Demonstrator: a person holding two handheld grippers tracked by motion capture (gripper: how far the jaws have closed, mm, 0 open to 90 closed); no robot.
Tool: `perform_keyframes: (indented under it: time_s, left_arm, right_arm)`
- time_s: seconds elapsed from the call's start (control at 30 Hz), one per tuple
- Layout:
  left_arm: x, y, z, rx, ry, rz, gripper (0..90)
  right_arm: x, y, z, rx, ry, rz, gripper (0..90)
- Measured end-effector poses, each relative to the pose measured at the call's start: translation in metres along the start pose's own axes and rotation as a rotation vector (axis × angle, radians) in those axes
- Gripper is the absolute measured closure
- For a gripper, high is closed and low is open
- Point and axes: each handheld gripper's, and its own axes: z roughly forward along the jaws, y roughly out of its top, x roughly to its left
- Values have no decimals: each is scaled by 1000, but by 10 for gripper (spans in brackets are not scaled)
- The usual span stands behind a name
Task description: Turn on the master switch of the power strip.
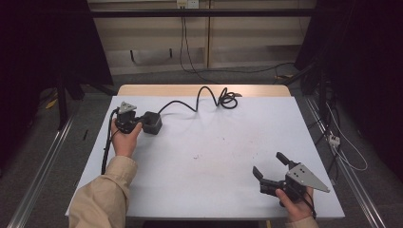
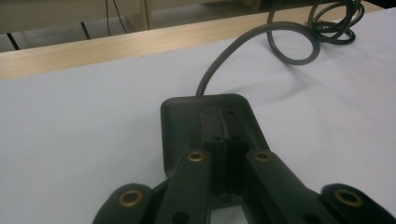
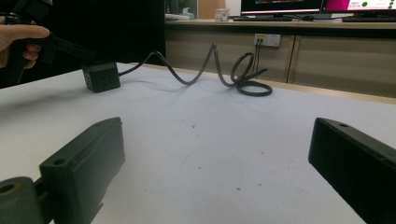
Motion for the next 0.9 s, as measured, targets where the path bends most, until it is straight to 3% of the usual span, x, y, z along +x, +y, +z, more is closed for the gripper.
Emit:
perform_keyframes:
  time_s: [0.9]
  left_arm:
    - [0,0,0,4,4,-3,900]
  right_arm:
    - [1,0,0,-2,0,2,30]
